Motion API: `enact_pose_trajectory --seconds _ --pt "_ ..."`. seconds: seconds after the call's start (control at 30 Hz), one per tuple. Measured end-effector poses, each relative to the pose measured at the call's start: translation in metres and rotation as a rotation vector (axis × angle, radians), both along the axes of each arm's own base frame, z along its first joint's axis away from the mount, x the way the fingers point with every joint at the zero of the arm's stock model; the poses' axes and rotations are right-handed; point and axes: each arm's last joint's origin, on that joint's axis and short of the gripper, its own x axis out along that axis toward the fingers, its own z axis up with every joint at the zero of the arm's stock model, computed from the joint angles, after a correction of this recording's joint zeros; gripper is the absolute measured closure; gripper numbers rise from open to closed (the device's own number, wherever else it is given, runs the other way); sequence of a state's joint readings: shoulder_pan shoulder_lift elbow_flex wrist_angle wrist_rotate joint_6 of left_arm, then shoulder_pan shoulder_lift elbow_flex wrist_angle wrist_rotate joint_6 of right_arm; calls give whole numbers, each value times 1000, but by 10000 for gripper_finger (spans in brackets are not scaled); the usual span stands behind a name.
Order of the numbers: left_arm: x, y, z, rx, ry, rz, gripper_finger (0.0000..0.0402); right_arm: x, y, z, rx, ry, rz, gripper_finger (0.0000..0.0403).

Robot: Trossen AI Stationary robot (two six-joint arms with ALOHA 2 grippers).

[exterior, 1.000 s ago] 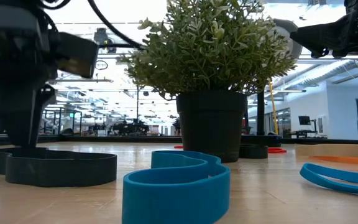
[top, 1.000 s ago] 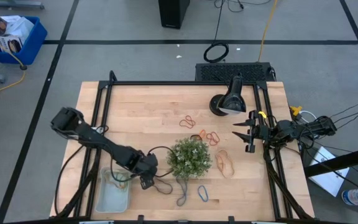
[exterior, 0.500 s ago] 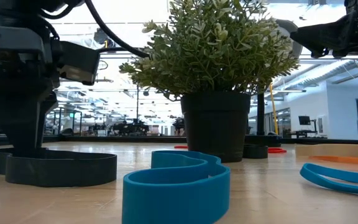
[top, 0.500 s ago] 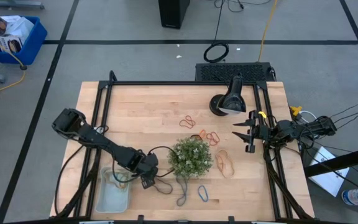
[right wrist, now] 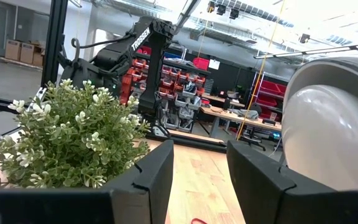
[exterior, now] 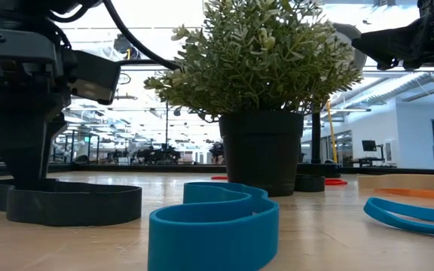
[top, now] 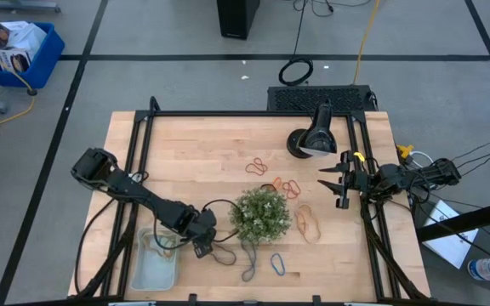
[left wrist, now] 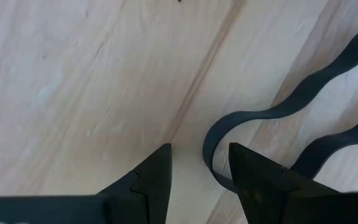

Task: Pick and place rubber bands into bin
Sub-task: Put the bottom black rubber band into the blue bin

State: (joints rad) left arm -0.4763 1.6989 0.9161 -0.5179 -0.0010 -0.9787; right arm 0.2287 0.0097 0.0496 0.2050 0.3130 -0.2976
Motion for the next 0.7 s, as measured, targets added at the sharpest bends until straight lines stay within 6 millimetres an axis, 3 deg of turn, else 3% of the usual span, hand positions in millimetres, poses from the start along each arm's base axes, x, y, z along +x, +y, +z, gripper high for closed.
enact_pose_trajectory --seconds 0.43,0.7 --pt "0 1 0 -7 9 -11 245 0 0 0 -2 0 0 257" --pt "0 0 0 -10 11 -36 345 0 0 0 2 0 0 257"
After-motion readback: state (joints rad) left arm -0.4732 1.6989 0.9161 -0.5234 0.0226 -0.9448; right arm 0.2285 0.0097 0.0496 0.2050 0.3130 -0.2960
